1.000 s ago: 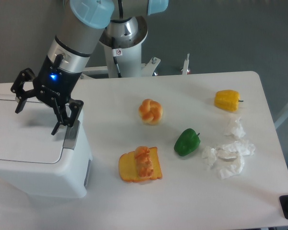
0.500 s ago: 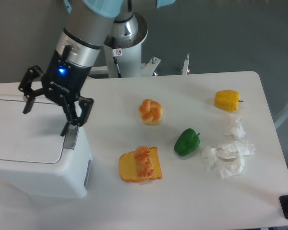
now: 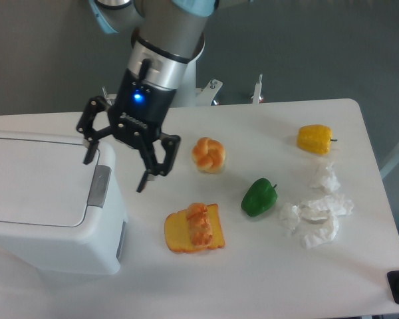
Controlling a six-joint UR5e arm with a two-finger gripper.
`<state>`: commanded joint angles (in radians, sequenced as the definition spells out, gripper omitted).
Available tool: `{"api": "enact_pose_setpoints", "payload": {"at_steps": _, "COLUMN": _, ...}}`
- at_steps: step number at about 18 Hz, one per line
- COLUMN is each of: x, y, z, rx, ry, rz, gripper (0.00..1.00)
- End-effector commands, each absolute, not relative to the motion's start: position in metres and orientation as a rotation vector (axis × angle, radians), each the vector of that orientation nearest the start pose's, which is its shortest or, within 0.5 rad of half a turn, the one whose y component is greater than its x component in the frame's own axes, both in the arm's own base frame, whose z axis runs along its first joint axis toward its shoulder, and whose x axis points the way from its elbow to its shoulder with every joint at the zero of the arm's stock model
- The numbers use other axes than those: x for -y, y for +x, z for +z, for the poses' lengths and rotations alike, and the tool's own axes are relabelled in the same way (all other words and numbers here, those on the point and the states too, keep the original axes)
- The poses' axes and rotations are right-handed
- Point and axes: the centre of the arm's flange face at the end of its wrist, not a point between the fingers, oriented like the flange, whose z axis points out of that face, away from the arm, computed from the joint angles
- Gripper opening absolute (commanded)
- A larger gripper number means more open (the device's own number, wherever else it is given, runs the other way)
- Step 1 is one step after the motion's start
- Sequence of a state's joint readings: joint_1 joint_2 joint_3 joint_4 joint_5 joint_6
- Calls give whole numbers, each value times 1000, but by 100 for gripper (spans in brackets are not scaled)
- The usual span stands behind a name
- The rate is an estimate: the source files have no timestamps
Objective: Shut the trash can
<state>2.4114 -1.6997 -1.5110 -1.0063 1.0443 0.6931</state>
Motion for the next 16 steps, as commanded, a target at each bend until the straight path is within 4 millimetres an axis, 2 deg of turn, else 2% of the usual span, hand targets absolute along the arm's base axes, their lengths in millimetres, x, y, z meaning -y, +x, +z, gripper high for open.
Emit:
{"api": "enact_pose_setpoints", "payload": {"at_steps": 6, "x": -507, "y": -312, "z": 522, "rx": -3, "ry": -2582, "rz": 143, "gripper": 100}}
{"api": "enact_pose_setpoints", "payload": {"at_steps": 11, "x": -487, "y": -309, "z": 516, "rx": -288, "ry": -2710, "rz": 184, "gripper": 100}}
{"api": "enact_pose_setpoints", "payload": {"at_steps": 14, "x": -470, "y": -317, "z": 514, "rx": -474, "ry": -2788, "rz": 241, "gripper": 100}}
{"api": "enact_pose_setpoints", "payload": {"at_steps": 16, "x": -462, "y": -325, "z": 513, "rx": -537, "ry": -2797, "rz": 261, "gripper": 100}}
